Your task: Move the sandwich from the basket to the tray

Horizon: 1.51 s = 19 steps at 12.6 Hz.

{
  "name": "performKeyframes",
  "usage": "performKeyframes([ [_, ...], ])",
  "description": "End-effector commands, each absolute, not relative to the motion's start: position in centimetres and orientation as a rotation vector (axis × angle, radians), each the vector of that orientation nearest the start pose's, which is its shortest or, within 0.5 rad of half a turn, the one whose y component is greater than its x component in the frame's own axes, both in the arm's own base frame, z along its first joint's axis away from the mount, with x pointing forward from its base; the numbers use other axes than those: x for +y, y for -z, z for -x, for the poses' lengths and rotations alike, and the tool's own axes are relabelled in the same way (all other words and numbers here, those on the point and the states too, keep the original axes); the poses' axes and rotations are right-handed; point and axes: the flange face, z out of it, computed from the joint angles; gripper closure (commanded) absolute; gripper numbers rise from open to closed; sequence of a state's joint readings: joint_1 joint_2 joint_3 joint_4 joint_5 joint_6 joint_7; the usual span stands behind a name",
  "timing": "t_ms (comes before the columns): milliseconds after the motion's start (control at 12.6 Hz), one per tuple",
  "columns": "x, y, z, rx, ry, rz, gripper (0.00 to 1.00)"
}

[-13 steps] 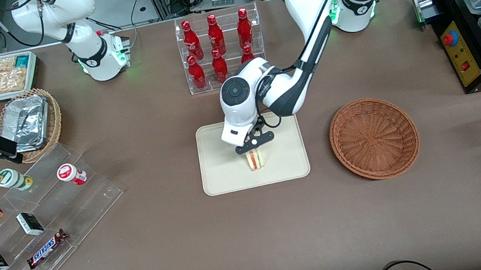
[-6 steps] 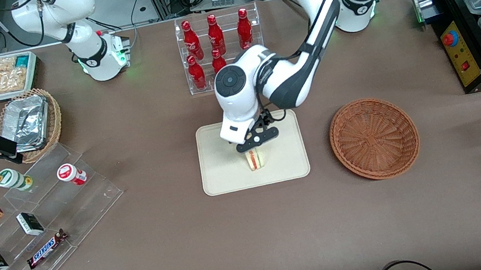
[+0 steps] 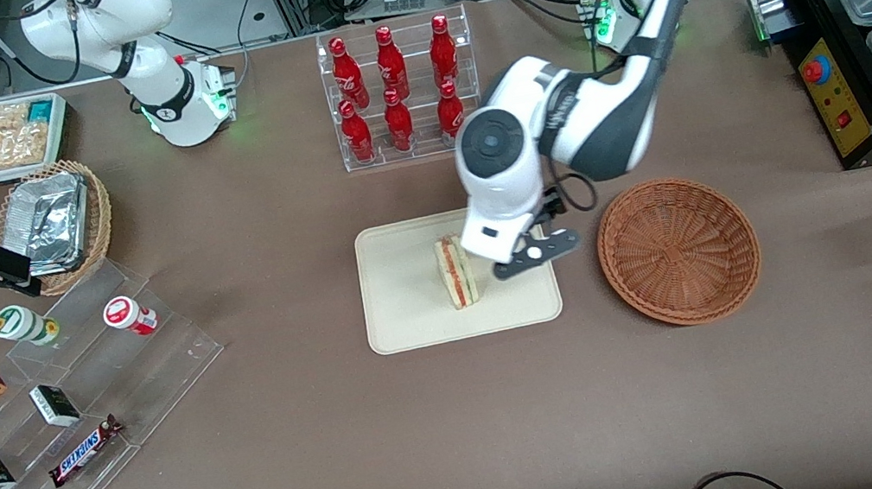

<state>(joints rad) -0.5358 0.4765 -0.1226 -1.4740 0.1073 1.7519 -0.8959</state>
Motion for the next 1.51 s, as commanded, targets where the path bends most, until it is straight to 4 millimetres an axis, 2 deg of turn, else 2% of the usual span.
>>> performKeyframes([
  [0,-33.3,-40.8,-54.6,-0.157,-0.307,2.925,0.0],
  [80,-30.3,-41.8,-55.5,-0.112,-0.336,2.928,0.0],
  [398,-21.3,-45.3,-56.0,-0.003,-0.346,2.966,0.0],
  [636,-16.2,-47.4,-55.3,0.094,-0.383,2.974,0.0],
  [716,-15.3,-48.2,-55.1,0.133,-0.393,2.976,0.0],
  [795,-12.1,-48.9,-55.5,0.12,-0.405,2.994,0.0],
  [955,-9.5,-51.7,-54.5,0.222,-0.463,3.03,0.0],
  [1193,-5.8,-55.5,-53.5,0.174,-0.382,3.043,0.0],
  [1432,-3.3,-58.2,-53.4,0.087,-0.331,3.071,0.0],
])
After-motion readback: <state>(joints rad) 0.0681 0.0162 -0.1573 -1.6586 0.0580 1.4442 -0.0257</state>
